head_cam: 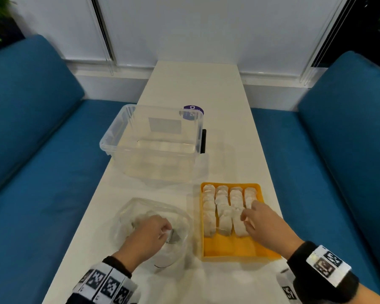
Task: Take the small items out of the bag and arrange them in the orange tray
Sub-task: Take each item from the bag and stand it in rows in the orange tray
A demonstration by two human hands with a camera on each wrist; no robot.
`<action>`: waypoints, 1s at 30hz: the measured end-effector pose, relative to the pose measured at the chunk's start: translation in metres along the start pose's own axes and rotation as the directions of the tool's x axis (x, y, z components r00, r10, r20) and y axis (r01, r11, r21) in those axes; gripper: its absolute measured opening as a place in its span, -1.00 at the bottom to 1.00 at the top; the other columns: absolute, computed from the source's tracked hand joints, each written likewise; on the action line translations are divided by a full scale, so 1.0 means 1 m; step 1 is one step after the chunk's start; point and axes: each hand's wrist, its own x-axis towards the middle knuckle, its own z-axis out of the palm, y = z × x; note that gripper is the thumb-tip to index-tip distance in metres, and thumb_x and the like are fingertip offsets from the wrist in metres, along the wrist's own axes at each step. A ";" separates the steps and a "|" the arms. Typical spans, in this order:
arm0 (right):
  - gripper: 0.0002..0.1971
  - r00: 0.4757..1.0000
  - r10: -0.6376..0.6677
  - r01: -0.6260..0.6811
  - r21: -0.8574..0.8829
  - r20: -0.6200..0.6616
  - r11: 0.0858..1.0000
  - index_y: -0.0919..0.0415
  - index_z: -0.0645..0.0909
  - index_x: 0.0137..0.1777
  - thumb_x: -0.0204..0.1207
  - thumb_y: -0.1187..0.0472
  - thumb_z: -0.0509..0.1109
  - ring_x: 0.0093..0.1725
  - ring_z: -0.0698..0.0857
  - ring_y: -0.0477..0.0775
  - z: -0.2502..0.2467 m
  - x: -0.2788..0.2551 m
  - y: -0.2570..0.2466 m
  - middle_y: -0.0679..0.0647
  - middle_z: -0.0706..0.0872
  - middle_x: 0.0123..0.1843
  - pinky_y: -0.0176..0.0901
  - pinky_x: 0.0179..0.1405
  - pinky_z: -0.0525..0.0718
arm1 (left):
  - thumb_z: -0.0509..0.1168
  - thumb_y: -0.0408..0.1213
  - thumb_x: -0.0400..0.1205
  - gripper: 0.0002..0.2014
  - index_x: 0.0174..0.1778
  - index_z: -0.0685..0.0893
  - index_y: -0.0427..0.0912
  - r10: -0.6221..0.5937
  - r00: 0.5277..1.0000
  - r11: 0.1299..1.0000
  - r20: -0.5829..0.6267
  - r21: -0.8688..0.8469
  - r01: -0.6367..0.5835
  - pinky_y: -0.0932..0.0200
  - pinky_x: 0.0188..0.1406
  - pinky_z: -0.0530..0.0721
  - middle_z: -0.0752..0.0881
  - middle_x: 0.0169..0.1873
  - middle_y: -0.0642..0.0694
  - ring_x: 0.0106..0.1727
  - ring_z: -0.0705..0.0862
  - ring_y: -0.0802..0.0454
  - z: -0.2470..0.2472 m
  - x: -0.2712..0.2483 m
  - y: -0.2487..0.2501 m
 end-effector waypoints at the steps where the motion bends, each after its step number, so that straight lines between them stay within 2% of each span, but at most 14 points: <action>1: -0.75 0.996 -0.079 0.080 0.028 -0.043 0.996 -0.03 0.54 0.26 0.67 0.07 0.12 0.00 0.43 -0.13 -0.004 -0.002 -0.013 -0.04 0.51 0.17 -0.37 -0.04 0.41 | 0.19 -0.28 0.66 -0.77 0.19 0.63 -0.11 0.032 0.999 0.997 0.039 0.064 -0.035 0.41 0.09 0.49 0.54 0.01 0.09 0.09 0.57 0.16 0.005 0.006 0.000; 4: -0.69 0.932 -0.347 0.358 0.124 -0.103 0.925 -0.03 0.48 0.33 0.64 0.21 0.14 0.11 0.54 -0.01 -0.009 -0.004 -0.056 -0.02 0.52 0.24 -0.27 0.06 0.48 | 0.21 -0.25 0.63 -0.75 0.20 0.64 -0.13 0.106 0.988 0.971 0.109 0.203 -0.126 0.18 0.25 0.49 0.60 0.17 0.00 0.24 0.54 0.02 0.017 0.022 0.000; 6: -0.57 0.851 -0.523 0.523 0.179 -0.052 0.833 -0.05 0.38 0.40 0.57 0.31 0.13 0.17 0.59 0.11 -0.002 0.001 -0.078 0.04 0.52 0.32 -0.09 0.09 0.60 | 0.20 -0.25 0.63 -0.73 0.23 0.59 -0.13 0.117 0.982 0.959 0.149 0.239 -0.151 0.11 0.23 0.50 0.58 0.21 -0.06 0.25 0.53 -0.04 0.024 0.029 -0.004; 8: -0.47 0.801 -0.597 0.578 0.200 0.047 0.791 -0.03 0.30 0.49 0.53 0.34 0.14 0.26 0.56 0.16 0.009 0.009 -0.091 0.01 0.42 0.46 0.06 0.12 0.62 | 0.15 -0.26 0.64 -0.75 0.22 0.53 -0.16 0.094 0.981 0.962 0.171 0.238 -0.134 0.09 0.18 0.52 0.56 0.20 -0.10 0.23 0.53 -0.08 0.029 0.032 -0.007; 12: -0.45 0.815 -0.555 0.543 0.115 0.164 0.832 0.00 0.26 0.56 0.58 0.34 0.16 0.27 0.56 0.25 0.020 0.023 -0.106 0.02 0.35 0.54 0.10 0.03 0.60 | 0.10 -0.24 0.63 -0.76 0.19 0.49 -0.15 0.056 0.987 0.957 0.148 0.274 -0.096 0.10 0.11 0.51 0.57 0.16 -0.11 0.20 0.54 -0.10 0.039 0.033 -0.018; 16: -0.53 0.858 -0.475 0.498 -0.095 0.195 0.862 0.11 0.27 0.51 0.61 0.33 0.14 0.11 0.57 0.33 0.024 0.034 -0.111 0.24 0.54 0.23 0.05 -0.16 0.40 | 0.17 -0.20 0.61 -0.73 0.22 0.53 -0.13 0.096 0.987 0.902 0.130 0.407 -0.141 0.18 -0.13 0.30 0.51 0.12 -0.15 0.11 0.49 -0.11 0.040 0.028 -0.027; 18: -0.63 0.856 -0.468 0.503 -0.142 0.221 0.853 0.20 0.40 0.43 0.62 0.34 0.13 0.12 0.56 0.33 0.023 0.036 -0.113 0.26 0.55 0.20 0.03 -0.18 0.36 | 0.30 -0.18 0.52 -0.79 0.03 0.62 -0.13 0.152 0.983 0.891 0.106 0.415 -0.183 0.25 -0.31 0.27 0.56 0.00 -0.13 -0.06 0.49 -0.06 0.040 0.025 -0.030; 20: -0.70 0.857 -0.462 0.499 -0.142 0.229 0.855 0.27 0.50 0.32 0.63 0.34 0.12 0.12 0.56 0.33 0.024 0.036 -0.114 0.27 0.55 0.19 0.01 -0.21 0.35 | 0.50 -0.14 0.28 -0.81 -0.28 0.66 -0.06 0.140 0.987 0.903 0.083 0.397 -0.161 0.46 -0.44 0.13 0.59 -0.22 -0.03 -0.28 0.45 0.09 0.036 0.024 -0.029; 21: -0.72 0.860 -0.459 0.493 -0.131 0.224 0.860 0.29 0.54 0.28 0.64 0.33 0.12 0.11 0.56 0.34 0.024 0.035 -0.114 0.27 0.56 0.17 0.01 -0.21 0.35 | 0.51 -0.13 0.24 -0.81 -0.35 0.66 -0.05 0.114 0.993 0.913 0.028 0.390 -0.116 0.47 -0.41 0.19 0.59 -0.24 -0.02 -0.29 0.50 0.08 0.034 0.023 -0.031; 23: -0.72 0.868 -0.453 0.479 -0.098 0.206 0.873 0.30 0.57 0.26 0.66 0.27 0.12 0.11 0.56 0.32 0.024 0.034 -0.114 0.26 0.56 0.16 0.04 -0.18 0.41 | 0.38 -0.12 0.42 -0.84 -0.16 0.72 -0.08 -0.017 0.996 0.954 -0.083 0.297 0.041 0.20 -0.13 0.48 0.58 0.04 -0.12 0.04 0.60 -0.12 0.027 0.022 -0.028; 24: -0.72 0.870 -0.452 0.474 -0.083 0.197 0.877 0.29 0.58 0.26 0.67 0.24 0.12 0.11 0.56 0.31 0.025 0.033 -0.114 0.25 0.56 0.15 0.05 -0.14 0.46 | 0.31 -0.12 0.51 -0.79 -0.02 0.71 -0.09 -0.100 0.989 0.944 -0.112 0.304 0.130 0.10 0.08 0.49 0.51 0.22 -0.19 0.24 0.52 -0.19 0.024 0.022 -0.029; 26: -0.71 0.869 -0.460 0.477 -0.061 0.184 0.877 0.29 0.60 0.24 0.68 0.22 0.12 0.11 0.56 0.29 0.025 0.032 -0.116 0.23 0.57 0.14 0.04 -0.13 0.48 | 0.24 -0.13 0.57 -0.74 0.14 0.64 -0.07 -0.193 0.971 0.904 -0.140 0.359 0.231 0.09 0.33 0.40 0.32 0.43 -0.25 0.44 0.36 -0.19 0.020 0.023 -0.032; 28: -0.70 0.864 -0.470 0.485 -0.047 0.178 0.873 0.30 0.62 0.22 0.68 0.21 0.12 0.10 0.56 0.29 0.026 0.031 -0.119 0.24 0.57 0.12 0.01 -0.17 0.43 | 0.22 -0.19 0.58 -0.73 0.19 0.58 -0.07 -0.270 0.957 0.892 -0.109 0.346 0.291 0.08 0.38 0.39 0.25 0.47 -0.25 0.43 0.39 -0.19 0.017 0.023 -0.029; 30: -0.70 0.860 -0.477 0.492 -0.048 0.180 0.869 0.32 0.62 0.21 0.68 0.21 0.11 0.08 0.57 0.30 0.026 0.030 -0.124 0.25 0.57 0.11 0.02 -0.20 0.40 | 0.21 -0.22 0.59 -0.69 0.26 0.49 -0.08 -0.322 0.945 0.876 -0.063 0.358 0.323 0.04 0.34 0.43 0.31 0.40 -0.23 0.32 0.49 -0.18 0.019 0.026 -0.025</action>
